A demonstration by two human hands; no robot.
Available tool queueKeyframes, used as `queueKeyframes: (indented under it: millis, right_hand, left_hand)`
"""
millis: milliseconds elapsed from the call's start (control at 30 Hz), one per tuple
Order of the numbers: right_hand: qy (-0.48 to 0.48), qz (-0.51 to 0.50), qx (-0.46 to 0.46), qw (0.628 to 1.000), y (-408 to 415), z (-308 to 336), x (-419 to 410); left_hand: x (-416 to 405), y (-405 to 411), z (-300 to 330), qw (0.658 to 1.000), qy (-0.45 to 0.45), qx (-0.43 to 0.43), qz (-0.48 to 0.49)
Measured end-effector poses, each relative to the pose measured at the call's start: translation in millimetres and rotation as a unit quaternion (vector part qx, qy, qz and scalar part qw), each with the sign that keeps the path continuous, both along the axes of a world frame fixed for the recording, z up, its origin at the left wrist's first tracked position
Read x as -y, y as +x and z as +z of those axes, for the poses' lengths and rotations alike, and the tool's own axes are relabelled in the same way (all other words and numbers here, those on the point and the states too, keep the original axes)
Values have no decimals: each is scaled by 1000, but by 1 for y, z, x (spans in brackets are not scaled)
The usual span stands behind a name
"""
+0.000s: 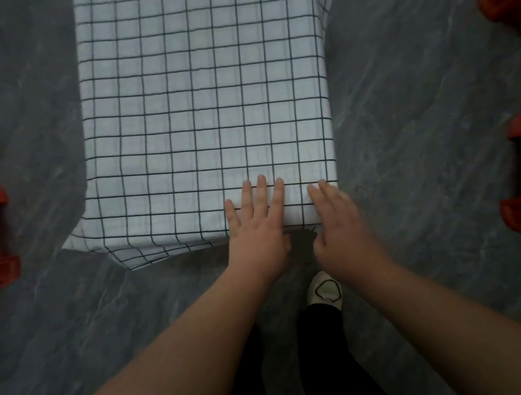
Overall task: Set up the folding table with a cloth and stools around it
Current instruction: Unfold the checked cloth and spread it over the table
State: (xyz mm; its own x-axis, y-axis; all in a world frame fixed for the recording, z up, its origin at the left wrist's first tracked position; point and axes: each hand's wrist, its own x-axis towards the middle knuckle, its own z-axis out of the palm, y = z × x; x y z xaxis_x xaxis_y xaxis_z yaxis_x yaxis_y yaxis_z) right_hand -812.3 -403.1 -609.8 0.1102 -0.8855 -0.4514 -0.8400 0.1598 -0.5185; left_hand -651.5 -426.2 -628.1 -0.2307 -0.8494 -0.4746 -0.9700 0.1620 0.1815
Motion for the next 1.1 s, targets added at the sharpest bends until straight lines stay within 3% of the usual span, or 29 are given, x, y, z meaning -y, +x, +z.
queueKeyframes:
  millis: [333, 700, 867, 967, 1100]
  right_hand:
    - [-37, 128, -54, 990, 121, 10, 24]
    - [-47, 173, -74, 981, 296, 2, 42]
    - [-58, 171, -77, 981, 338, -5, 48]
    - [-74, 186, -80, 976, 348, -14, 52]
    - [-69, 204, -102, 971, 350, -32, 55]
  left_hand:
    - [-18, 135, 1, 997, 1, -11, 73]
    - [-14, 321, -3, 988, 13, -37, 152]
    - [9, 359, -16, 976, 11, -92, 195]
    - [20, 364, -31, 984, 41, -83, 150]
    - [25, 360, -50, 985, 7, -91, 144]
